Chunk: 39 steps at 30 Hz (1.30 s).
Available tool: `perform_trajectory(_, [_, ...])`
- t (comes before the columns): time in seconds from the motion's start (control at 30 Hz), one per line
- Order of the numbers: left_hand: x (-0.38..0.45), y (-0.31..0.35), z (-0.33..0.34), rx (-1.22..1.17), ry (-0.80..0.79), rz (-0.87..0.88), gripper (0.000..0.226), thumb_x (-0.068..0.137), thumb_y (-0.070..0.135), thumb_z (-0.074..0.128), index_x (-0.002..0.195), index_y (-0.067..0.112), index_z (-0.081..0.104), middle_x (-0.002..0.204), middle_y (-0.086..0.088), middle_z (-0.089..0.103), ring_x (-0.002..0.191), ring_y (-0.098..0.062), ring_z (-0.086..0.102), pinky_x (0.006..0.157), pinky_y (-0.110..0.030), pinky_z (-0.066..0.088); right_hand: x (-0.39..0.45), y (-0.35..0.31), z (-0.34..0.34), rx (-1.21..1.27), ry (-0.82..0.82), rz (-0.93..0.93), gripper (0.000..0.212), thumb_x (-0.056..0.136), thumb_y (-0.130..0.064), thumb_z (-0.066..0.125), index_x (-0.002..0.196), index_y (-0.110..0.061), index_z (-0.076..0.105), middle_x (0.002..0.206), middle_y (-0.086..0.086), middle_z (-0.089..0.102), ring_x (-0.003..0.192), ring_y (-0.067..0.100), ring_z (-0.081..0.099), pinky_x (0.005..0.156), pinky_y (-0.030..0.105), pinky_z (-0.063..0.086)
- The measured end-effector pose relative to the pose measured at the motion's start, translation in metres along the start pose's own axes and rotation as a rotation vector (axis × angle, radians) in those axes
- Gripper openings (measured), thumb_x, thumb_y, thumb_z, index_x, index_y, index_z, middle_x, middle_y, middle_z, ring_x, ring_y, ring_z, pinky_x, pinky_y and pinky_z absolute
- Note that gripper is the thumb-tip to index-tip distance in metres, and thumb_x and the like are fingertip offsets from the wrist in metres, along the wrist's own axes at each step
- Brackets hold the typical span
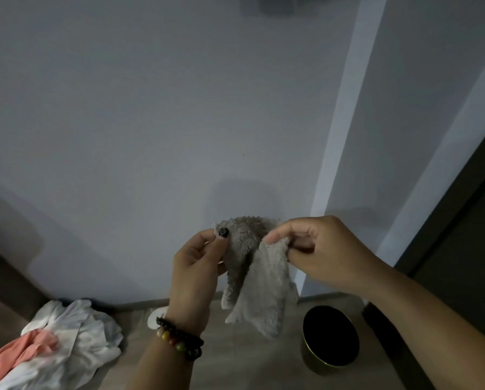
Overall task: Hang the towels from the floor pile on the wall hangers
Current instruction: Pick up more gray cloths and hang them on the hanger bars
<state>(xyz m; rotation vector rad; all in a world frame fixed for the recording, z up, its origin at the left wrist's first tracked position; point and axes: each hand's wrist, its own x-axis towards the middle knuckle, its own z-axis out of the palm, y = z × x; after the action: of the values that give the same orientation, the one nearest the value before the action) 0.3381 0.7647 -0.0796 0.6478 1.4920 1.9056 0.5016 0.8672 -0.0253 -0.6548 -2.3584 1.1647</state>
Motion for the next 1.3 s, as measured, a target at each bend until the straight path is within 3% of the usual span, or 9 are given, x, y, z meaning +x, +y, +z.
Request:
perform_trajectory(0.1, [0.005, 0.005, -0.001, -0.022, -0.028, -0.003, 0.018, 0.096, 0.006, 0.051, 0.091, 0.004, 0.068, 0.084, -0.013, 0.073, 0.080, -0.025, 0.067, 0.072, -0.033, 0.055, 0.004, -0.003, -0.003, -0.056, -0.014, -0.010, 0.049, 0.087, 0.007, 0.050, 0.103, -0.034, 0.070, 0.044, -0.015, 0.050, 0.039, 0.005, 0.028, 0.050, 0.022, 0.029])
perform_trajectory(0.23, [0.013, 0.013, -0.004, -0.043, -0.064, 0.021, 0.019, 0.096, 0.006, 0.051, 0.092, 0.004, 0.069, 0.086, -0.014, 0.073, 0.079, -0.024, 0.068, 0.069, -0.031, 0.055, 0.013, -0.009, 0.000, -0.069, 0.052, -0.047, 0.037, 0.083, 0.003, 0.067, 0.094, -0.032, 0.074, 0.066, -0.018, 0.070, 0.056, 0.003, 0.063, 0.061, 0.022, 0.053])
perform_trajectory(0.37, [0.022, 0.021, -0.007, -0.056, -0.121, 0.016, 0.018, 0.095, 0.009, 0.051, 0.094, 0.001, 0.067, 0.086, -0.016, 0.072, 0.077, -0.026, 0.066, 0.075, -0.038, 0.057, 0.026, -0.007, 0.000, -0.096, 0.227, -0.112, 0.006, 0.075, -0.022, 0.079, 0.073, -0.026, 0.076, 0.068, -0.006, 0.070, 0.067, 0.012, 0.067, 0.068, 0.036, 0.056])
perform_trajectory(0.5, [0.031, 0.027, -0.008, -0.035, -0.200, 0.021, 0.022, 0.094, 0.017, 0.054, 0.095, 0.002, 0.070, 0.087, -0.016, 0.072, 0.077, -0.025, 0.065, 0.073, -0.035, 0.056, 0.035, -0.005, 0.001, -0.269, 0.318, -0.223, 0.029, 0.076, -0.053, 0.062, 0.063, -0.026, 0.063, 0.080, -0.008, 0.053, 0.082, 0.012, 0.055, 0.073, 0.019, 0.044])
perform_trajectory(0.6, [0.038, 0.029, -0.006, -0.017, -0.254, 0.032, 0.024, 0.094, 0.019, 0.054, 0.096, 0.003, 0.072, 0.085, -0.015, 0.071, 0.075, -0.024, 0.065, 0.070, -0.034, 0.054, 0.039, -0.007, 0.003, -0.163, 0.264, -0.236, 0.030, 0.080, -0.045, 0.060, 0.065, -0.020, 0.063, 0.086, -0.006, 0.054, 0.079, 0.014, 0.057, 0.072, 0.019, 0.045])
perform_trajectory(0.73, [0.044, 0.034, -0.003, -0.010, -0.304, 0.036, 0.024, 0.094, 0.018, 0.053, 0.095, 0.006, 0.074, 0.091, -0.018, 0.072, 0.080, -0.026, 0.065, 0.076, -0.038, 0.055, 0.042, -0.010, 0.009, -0.012, 0.197, -0.160, 0.018, 0.092, -0.027, 0.062, 0.077, -0.016, 0.062, 0.064, -0.007, 0.057, 0.057, 0.005, 0.052, 0.056, 0.022, 0.042])
perform_trajectory(0.87, [0.047, 0.040, -0.007, -0.004, -0.330, 0.048, 0.025, 0.093, 0.018, 0.052, 0.097, 0.008, 0.075, 0.095, -0.018, 0.073, 0.086, -0.032, 0.068, 0.080, -0.043, 0.054, 0.050, -0.010, 0.025, -0.001, 0.260, -0.133, 0.006, 0.093, -0.017, 0.060, 0.097, -0.021, 0.063, 0.088, -0.013, 0.070, 0.081, 0.001, 0.066, 0.067, 0.012, 0.046])
perform_trajectory(1.1, [0.054, 0.050, -0.026, 0.023, -0.349, 0.090, 0.029, 0.087, 0.028, 0.054, 0.097, 0.011, 0.076, 0.095, -0.015, 0.074, 0.087, -0.033, 0.068, 0.079, -0.039, 0.055, 0.069, -0.023, 0.046, -0.047, 0.369, -0.185, 0.003, 0.091, -0.025, 0.063, 0.089, -0.026, 0.062, 0.078, -0.008, 0.070, 0.043, 0.024, 0.048, 0.044, 0.031, 0.038])
perform_trajectory(1.3, [0.057, 0.058, -0.045, 0.025, -0.403, 0.147, 0.030, 0.087, 0.026, 0.053, 0.095, 0.008, 0.076, 0.089, -0.009, 0.075, 0.079, -0.017, 0.069, 0.070, -0.023, 0.054, 0.080, -0.035, 0.054, -0.082, 0.362, -0.168, 0.008, 0.087, -0.027, 0.068, 0.081, -0.023, 0.067, 0.072, -0.008, 0.069, 0.060, 0.027, 0.064, 0.057, 0.039, 0.050])
